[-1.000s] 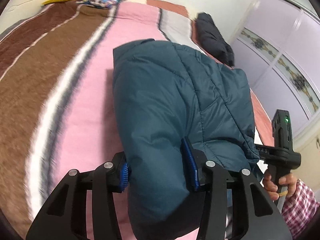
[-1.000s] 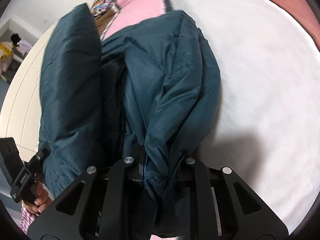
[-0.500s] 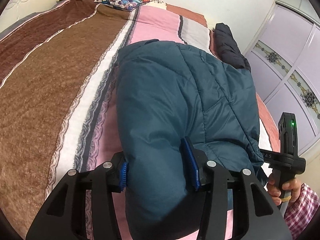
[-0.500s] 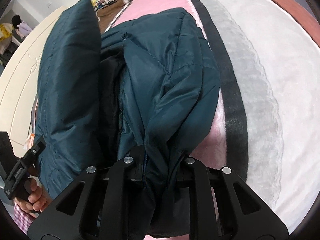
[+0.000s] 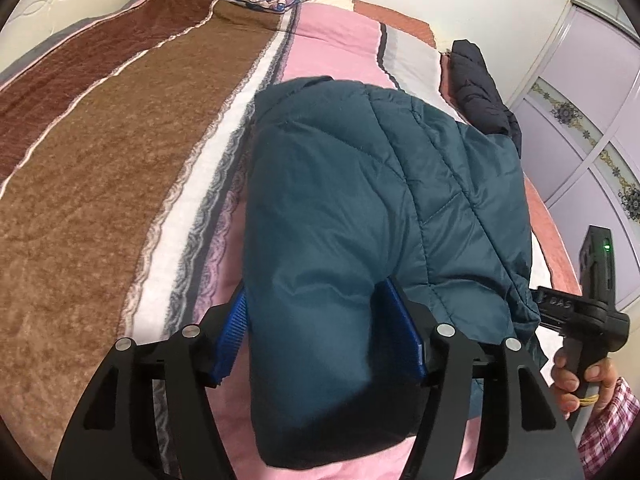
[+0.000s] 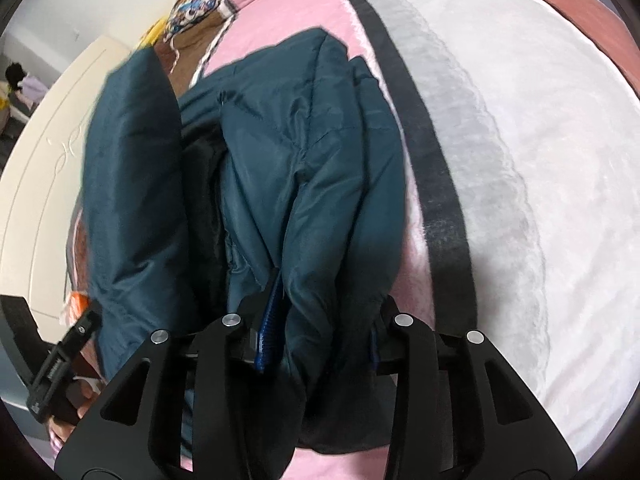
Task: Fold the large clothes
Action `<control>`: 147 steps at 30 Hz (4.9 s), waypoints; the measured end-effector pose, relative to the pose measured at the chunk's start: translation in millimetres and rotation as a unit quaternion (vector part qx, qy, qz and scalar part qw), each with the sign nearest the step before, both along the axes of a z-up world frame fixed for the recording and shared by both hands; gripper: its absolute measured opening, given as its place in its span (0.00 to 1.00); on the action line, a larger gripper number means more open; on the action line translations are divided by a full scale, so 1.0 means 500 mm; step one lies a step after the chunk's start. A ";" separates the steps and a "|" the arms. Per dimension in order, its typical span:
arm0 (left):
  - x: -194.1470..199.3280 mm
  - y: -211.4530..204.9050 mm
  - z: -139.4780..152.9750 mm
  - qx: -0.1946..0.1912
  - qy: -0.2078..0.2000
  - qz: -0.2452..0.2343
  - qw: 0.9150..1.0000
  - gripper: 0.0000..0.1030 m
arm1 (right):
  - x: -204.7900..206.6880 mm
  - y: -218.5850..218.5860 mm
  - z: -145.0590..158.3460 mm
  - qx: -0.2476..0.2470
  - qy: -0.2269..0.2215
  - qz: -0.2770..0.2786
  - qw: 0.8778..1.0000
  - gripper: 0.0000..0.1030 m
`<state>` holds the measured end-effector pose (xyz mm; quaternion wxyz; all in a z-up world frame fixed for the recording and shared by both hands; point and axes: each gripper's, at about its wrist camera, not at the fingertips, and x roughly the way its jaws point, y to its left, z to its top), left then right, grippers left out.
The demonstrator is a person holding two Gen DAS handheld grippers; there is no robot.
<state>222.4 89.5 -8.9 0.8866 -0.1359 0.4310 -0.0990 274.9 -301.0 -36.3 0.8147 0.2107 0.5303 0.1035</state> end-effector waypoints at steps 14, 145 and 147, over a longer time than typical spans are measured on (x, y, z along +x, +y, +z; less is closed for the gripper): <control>-0.135 -0.011 0.056 0.013 -0.050 -0.013 0.999 0.61 | -0.177 0.056 0.151 -0.012 -0.130 0.053 0.990 0.28; -0.342 -0.143 -0.020 0.098 0.081 0.012 0.992 0.66 | -0.416 0.142 -0.002 -0.186 -0.025 0.040 0.981 0.53; -0.342 -0.143 -0.020 0.098 0.081 0.012 0.992 0.66 | -0.416 0.142 -0.002 -0.185 -0.024 0.039 0.982 0.53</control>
